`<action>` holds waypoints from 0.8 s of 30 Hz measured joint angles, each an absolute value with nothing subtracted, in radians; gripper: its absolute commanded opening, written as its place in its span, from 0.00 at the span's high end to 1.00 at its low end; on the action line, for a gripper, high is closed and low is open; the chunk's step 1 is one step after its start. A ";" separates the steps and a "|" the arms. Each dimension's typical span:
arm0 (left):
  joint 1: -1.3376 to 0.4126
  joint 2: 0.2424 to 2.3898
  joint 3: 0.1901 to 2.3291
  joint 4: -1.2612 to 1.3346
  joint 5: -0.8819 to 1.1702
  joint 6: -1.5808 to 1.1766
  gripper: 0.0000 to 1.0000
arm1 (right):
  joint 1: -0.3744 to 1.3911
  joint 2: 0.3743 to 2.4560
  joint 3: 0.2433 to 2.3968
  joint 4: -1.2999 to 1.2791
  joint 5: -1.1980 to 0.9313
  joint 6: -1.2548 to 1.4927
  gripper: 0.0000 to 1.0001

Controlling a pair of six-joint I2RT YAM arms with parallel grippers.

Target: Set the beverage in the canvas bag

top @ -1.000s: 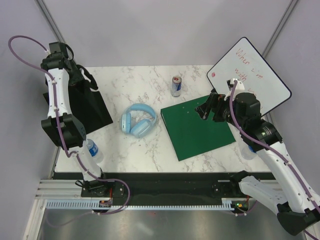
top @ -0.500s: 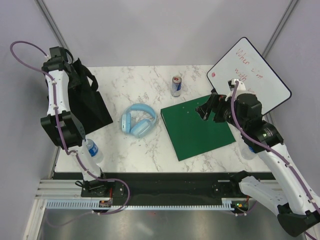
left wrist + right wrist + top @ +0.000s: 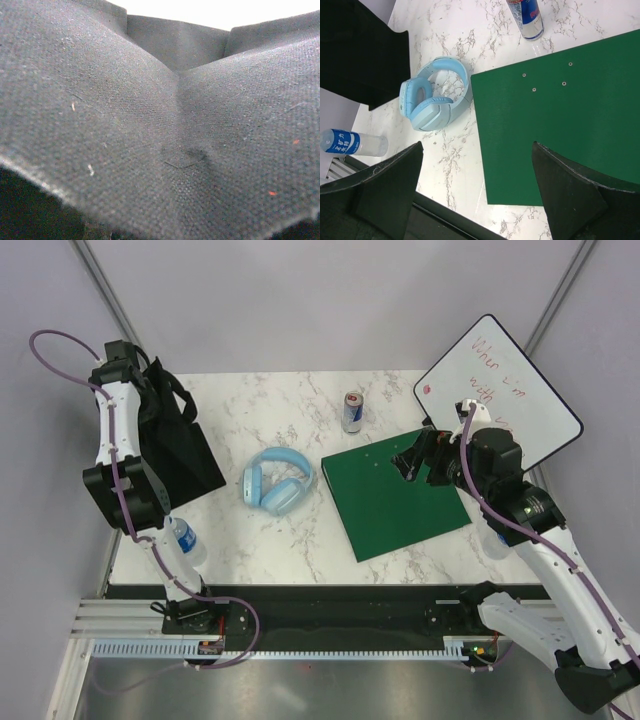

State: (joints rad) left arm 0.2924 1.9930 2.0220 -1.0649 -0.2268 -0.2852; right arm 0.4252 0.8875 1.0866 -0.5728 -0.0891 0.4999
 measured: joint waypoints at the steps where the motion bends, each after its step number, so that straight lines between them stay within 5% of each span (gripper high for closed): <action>1: 0.292 1.993 2.022 -1.065 -0.227 -0.285 0.47 | 0.425 0.888 1.087 -0.573 -0.089 0.500 0.03; 13: 0.292 1.998 2.022 -1.063 -0.226 -0.284 0.34 | 0.425 0.888 1.073 -0.567 -0.084 0.496 0.03; 17: 0.292 2.002 2.022 -1.047 -0.221 -0.278 0.20 | 0.425 0.887 1.073 -0.567 -0.078 0.492 0.03; 24: 0.291 2.001 2.022 -1.036 -0.215 -0.277 0.16 | 0.425 0.886 1.070 -0.567 -0.074 0.490 0.03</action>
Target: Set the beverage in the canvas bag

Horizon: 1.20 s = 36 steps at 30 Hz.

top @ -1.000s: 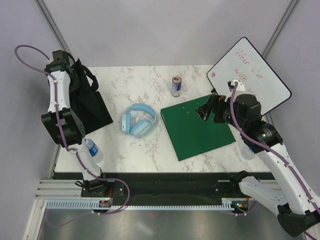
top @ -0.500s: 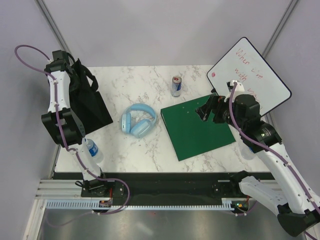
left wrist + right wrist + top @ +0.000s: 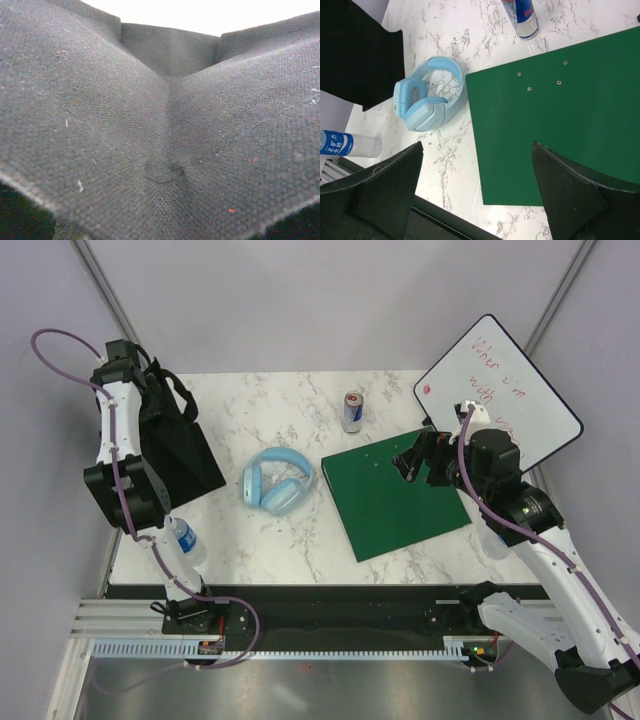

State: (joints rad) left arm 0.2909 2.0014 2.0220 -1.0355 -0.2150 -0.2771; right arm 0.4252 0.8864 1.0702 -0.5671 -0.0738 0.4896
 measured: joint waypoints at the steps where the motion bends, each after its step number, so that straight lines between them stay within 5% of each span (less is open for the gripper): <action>1: 0.291 2.001 2.022 -1.036 -0.215 -0.277 0.16 | 0.425 0.886 1.070 -0.567 -0.074 0.490 0.03; 27: 0.249 1.710 2.140 -1.038 -0.104 -0.278 0.13 | 0.425 0.883 1.080 -0.621 -0.025 0.491 0.03; 36: -0.171 1.626 2.157 -1.018 -0.219 -0.231 0.13 | 0.425 0.883 1.093 -0.647 -0.024 0.490 0.03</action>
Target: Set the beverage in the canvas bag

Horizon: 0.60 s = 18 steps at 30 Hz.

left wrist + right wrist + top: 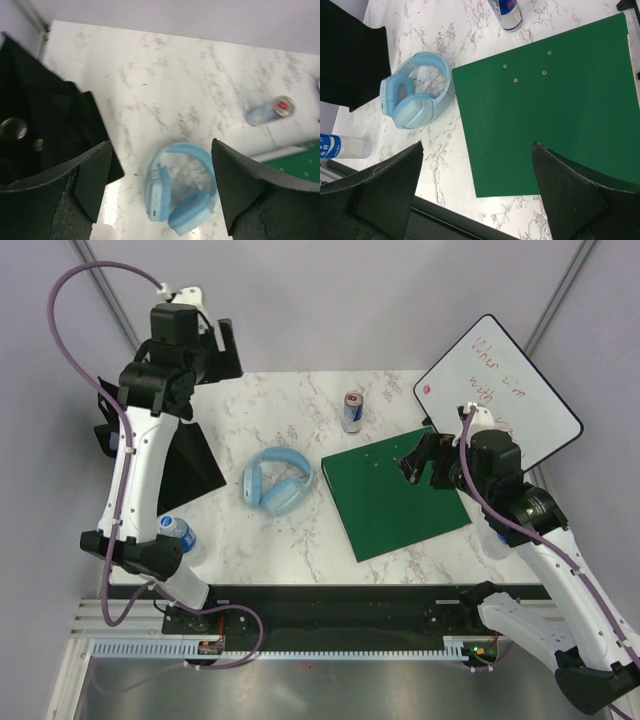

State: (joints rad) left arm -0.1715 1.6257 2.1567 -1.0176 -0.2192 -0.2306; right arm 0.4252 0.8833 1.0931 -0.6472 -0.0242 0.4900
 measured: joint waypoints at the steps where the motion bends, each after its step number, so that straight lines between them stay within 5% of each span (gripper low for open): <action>1: -0.220 1.615 2.152 -1.007 -0.212 -0.228 0.13 | 0.425 0.883 1.095 -0.649 -0.024 0.490 0.03; 13: -0.472 1.626 1.858 -0.702 -0.069 -0.218 0.13 | 0.425 0.860 1.088 -0.651 -0.025 0.467 0.03; 15: -0.495 1.709 1.858 -0.647 -0.048 -0.214 0.03 | 0.425 0.854 1.088 -0.651 -0.025 0.465 0.03; 18: -0.512 1.835 1.891 -0.617 -0.034 -0.192 0.00 | 0.425 0.848 1.088 -0.651 -0.025 0.459 0.03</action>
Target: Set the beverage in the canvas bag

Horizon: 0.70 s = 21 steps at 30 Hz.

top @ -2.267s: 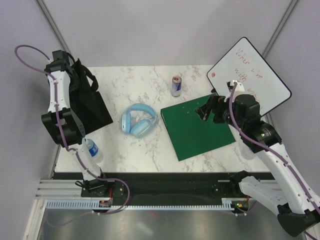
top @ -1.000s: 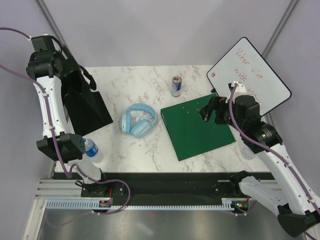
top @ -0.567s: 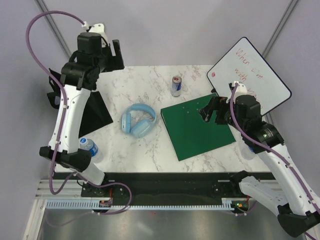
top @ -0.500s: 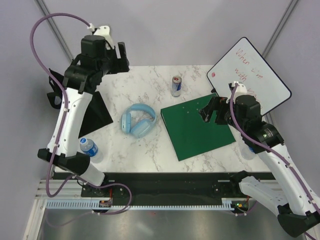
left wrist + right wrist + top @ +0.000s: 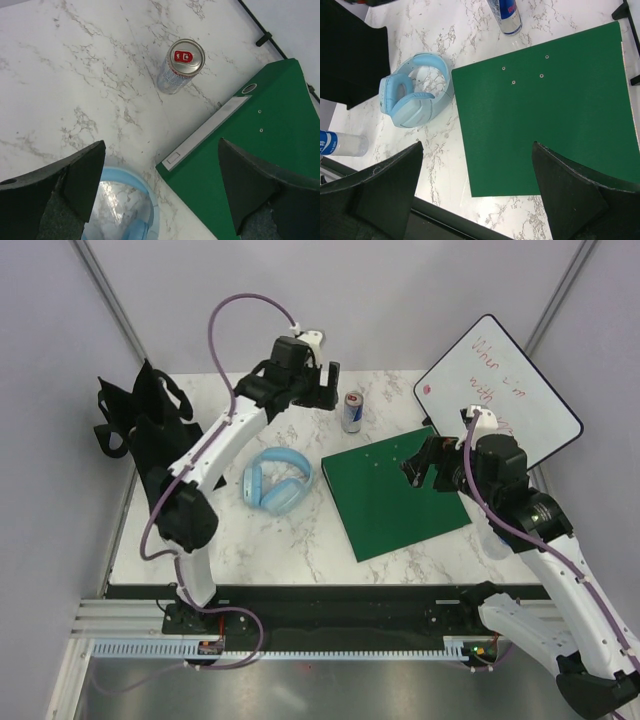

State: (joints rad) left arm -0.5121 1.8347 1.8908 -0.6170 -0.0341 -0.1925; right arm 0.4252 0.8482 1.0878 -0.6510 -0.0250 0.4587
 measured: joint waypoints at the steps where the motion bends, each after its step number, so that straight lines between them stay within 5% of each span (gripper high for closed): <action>1: -0.515 1.884 1.915 -0.609 -0.027 -0.188 0.00 | 0.425 0.847 1.088 -0.651 -0.025 0.456 0.03; 10: -0.531 2.243 2.156 -0.565 0.011 -0.154 0.00 | 0.425 0.852 1.088 -0.651 -0.001 0.428 0.03; 21: -0.607 2.392 2.285 -0.489 -0.019 -0.118 0.09 | 0.425 0.877 1.088 -0.651 0.017 0.418 0.03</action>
State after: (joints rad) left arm -0.6067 2.3917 2.2848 -0.4889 -0.0193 -0.1177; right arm 0.4252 0.8772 1.0878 -0.6510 0.0174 0.4175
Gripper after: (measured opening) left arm 0.940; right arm 0.971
